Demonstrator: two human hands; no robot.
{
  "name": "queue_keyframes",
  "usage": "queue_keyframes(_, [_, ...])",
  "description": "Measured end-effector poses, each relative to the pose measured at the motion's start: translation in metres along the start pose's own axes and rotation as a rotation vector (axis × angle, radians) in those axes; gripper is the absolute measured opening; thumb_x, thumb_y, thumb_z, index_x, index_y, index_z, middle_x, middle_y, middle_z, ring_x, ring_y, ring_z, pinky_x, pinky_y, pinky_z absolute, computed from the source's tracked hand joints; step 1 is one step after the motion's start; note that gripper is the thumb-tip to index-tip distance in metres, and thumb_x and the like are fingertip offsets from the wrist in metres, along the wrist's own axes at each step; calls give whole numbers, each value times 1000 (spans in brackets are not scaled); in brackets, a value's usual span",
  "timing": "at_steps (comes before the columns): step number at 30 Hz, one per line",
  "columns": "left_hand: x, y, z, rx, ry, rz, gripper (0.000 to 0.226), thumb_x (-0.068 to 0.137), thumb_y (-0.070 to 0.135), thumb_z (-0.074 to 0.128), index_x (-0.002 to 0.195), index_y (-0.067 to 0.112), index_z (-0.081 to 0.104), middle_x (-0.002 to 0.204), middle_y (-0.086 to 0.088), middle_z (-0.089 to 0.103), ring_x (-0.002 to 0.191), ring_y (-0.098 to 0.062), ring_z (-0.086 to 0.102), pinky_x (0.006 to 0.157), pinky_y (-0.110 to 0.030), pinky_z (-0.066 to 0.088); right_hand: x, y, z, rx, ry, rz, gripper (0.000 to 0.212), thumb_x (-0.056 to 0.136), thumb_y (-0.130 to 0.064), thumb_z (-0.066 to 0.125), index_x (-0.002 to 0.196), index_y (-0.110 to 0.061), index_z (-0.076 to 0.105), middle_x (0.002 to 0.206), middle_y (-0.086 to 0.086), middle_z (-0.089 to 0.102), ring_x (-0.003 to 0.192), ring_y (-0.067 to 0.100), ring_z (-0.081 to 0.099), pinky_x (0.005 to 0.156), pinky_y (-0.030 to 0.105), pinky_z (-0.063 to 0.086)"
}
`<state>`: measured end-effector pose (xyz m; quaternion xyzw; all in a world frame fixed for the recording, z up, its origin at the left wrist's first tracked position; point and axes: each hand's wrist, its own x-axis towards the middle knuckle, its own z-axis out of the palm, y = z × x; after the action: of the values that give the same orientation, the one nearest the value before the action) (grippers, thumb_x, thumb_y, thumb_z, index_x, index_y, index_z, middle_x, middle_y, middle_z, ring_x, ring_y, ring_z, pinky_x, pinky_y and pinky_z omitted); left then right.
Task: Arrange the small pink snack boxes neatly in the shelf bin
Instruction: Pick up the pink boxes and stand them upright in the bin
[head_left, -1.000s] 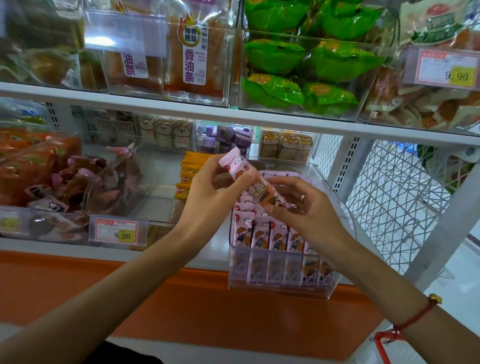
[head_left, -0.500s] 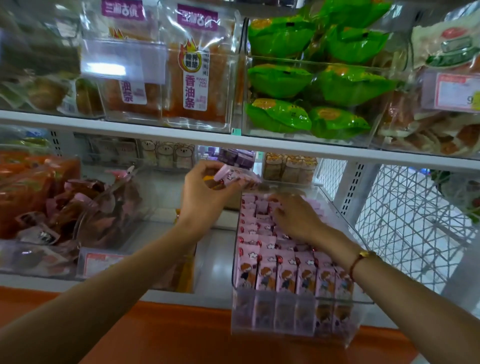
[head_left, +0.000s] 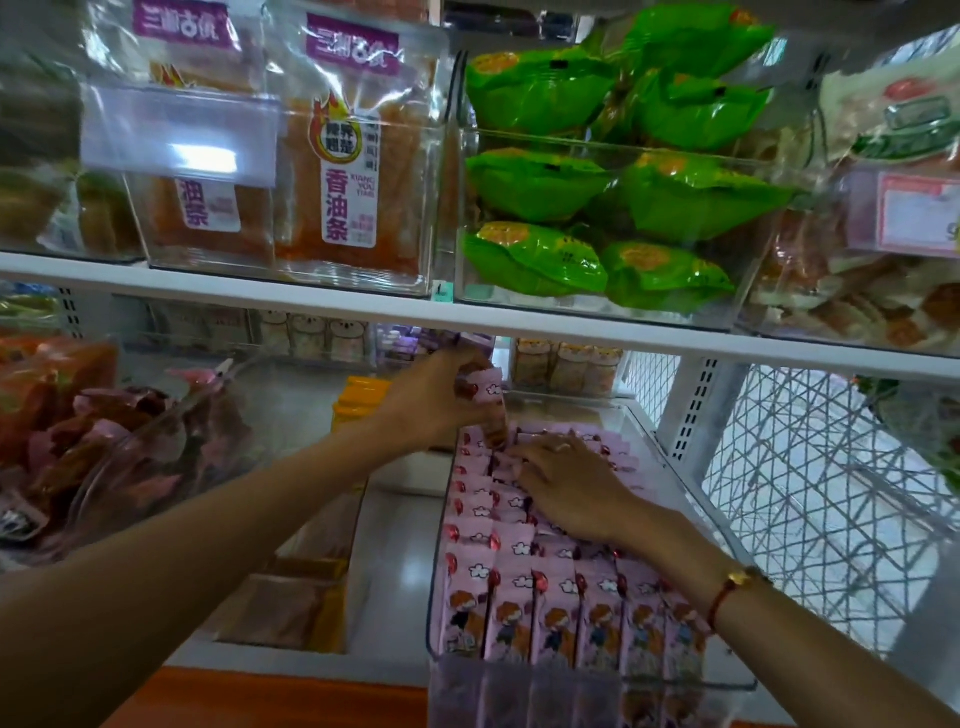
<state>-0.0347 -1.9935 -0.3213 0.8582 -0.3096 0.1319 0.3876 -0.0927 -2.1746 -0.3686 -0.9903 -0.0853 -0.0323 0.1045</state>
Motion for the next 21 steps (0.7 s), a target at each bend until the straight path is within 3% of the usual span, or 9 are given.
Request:
queue_keyframes(3, [13,7,2,60,-66,55,37,78,25,78,108,10,63,106,-9,68,100,-26,63,88,-43,50,0,-1,0,21,17,-6,44,102,-37,25,144,-28,36,154,3,28,141,21,19,114,37,14])
queue_keyframes(7, [26,14,12,128,-55,-14,56,78,35,76,125,12,58,121,-7,63,112,-23,57,94,-35,46,0,0,0,33,19,-7,43,102,-38,26,142,-30,38,153,1,32,140,21,22,113,35,15])
queue_keyframes(11, [30,12,18,296,-250,-55,45,79,36,76,112,7,65,92,-4,61,89,-20,55,75,-28,41,-2,-2,-1,20,-2,-1,44,102,-39,24,143,-33,35,153,3,31,141,22,21,113,36,14])
queue_keyframes(15, [28,11,29,358,-288,-7,46,84,29,72,125,11,61,119,-7,63,106,-20,58,84,-26,42,-10,-7,-9,12,-37,3,46,102,-39,23,147,-33,26,156,4,23,143,23,16,115,40,13])
queue_keyframes(17, [28,11,31,339,-310,-7,35,88,21,67,121,13,61,118,-4,65,105,-16,60,83,-25,43,-18,-9,-13,1,-56,6,47,102,-39,23,149,-31,23,158,3,18,145,22,13,117,41,12])
queue_keyframes(21, [25,14,33,472,-497,8,27,98,21,49,120,17,65,126,-4,62,114,-22,56,99,-40,45,-39,-12,-13,-7,-69,19,49,102,-40,23,150,-29,20,159,3,13,146,22,10,118,42,12])
